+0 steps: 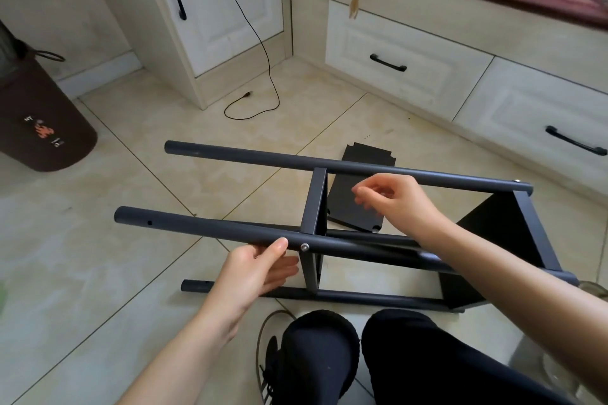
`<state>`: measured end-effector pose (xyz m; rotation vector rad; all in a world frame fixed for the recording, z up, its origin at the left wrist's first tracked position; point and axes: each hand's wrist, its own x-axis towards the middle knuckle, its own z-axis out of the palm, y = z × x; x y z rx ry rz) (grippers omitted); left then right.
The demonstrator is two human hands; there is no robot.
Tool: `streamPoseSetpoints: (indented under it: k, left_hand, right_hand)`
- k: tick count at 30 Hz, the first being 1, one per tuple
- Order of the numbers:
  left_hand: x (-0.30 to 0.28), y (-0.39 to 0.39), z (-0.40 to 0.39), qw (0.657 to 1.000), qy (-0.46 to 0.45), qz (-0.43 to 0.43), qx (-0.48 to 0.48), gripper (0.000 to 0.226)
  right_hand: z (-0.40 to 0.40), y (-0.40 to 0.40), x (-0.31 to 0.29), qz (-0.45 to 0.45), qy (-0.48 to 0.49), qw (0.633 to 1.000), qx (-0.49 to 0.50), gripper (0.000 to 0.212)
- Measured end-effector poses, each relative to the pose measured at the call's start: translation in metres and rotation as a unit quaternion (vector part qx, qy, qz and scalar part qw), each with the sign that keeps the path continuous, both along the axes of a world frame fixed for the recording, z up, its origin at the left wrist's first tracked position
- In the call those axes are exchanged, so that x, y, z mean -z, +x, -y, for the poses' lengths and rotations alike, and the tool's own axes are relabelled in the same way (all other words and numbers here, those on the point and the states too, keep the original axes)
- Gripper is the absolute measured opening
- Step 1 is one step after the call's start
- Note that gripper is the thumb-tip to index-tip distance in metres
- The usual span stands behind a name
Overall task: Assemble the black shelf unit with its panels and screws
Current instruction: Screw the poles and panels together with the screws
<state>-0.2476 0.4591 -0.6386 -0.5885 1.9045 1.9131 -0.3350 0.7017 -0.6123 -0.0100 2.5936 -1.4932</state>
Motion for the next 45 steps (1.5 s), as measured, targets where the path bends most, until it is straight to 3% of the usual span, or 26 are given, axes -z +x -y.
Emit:
streamPoseSetpoints:
  k: [4, 8, 10, 13, 17, 22, 26, 32, 41, 45]
  left_hand:
    - [-0.031, -0.008, 0.014, 0.982, -0.154, 0.002, 0.112, 0.03]
    - [-0.056, -0.035, 0.013, 0.935, -0.285, -0.17, 0.126, 0.022]
    - [-0.058, -0.059, 0.003, 0.913, -0.325, -0.214, 0.121, 0.018]
    - [-0.048, -0.096, -0.022, 0.904, -0.362, -0.168, 0.151, 0.019]
    - [-0.028, -0.123, -0.054, 0.927, -0.319, -0.045, 0.194, 0.045]
    - [-0.015, -0.13, -0.071, 0.972, -0.182, 0.052, 0.141, 0.04]
    - [-0.01, -0.127, -0.077, 0.974, -0.202, 0.038, 0.098, 0.054]
    - [-0.005, -0.121, -0.078, 0.97, -0.226, 0.02, 0.086, 0.055]
    - [-0.003, -0.118, -0.075, 0.972, -0.226, 0.001, 0.064, 0.048]
    - [0.0, -0.118, -0.073, 0.97, -0.237, -0.003, 0.05, 0.026]
  right_hand:
    - [-0.005, 0.002, -0.002, -0.041, 0.043, 0.998, -0.002, 0.002]
    - [-0.003, -0.008, -0.004, -0.144, 0.121, 0.982, 0.009, 0.003]
    - [0.0, -0.018, -0.005, -0.189, 0.176, 0.966, -0.007, 0.011]
    - [0.006, -0.034, -0.004, -0.235, 0.237, 0.942, -0.029, 0.018]
    - [0.015, -0.051, 0.007, -0.218, 0.284, 0.933, -0.035, 0.022]
    - [0.012, -0.067, 0.03, -0.2, 0.374, 0.905, -0.039, 0.027]
    - [0.014, -0.071, 0.04, -0.229, 0.401, 0.887, -0.012, 0.029]
    - [0.013, -0.069, 0.042, -0.253, 0.399, 0.881, -0.001, 0.031]
    - [0.016, -0.068, 0.043, -0.23, 0.411, 0.882, -0.009, 0.027]
    - [0.016, -0.068, 0.044, -0.232, 0.413, 0.881, -0.013, 0.032]
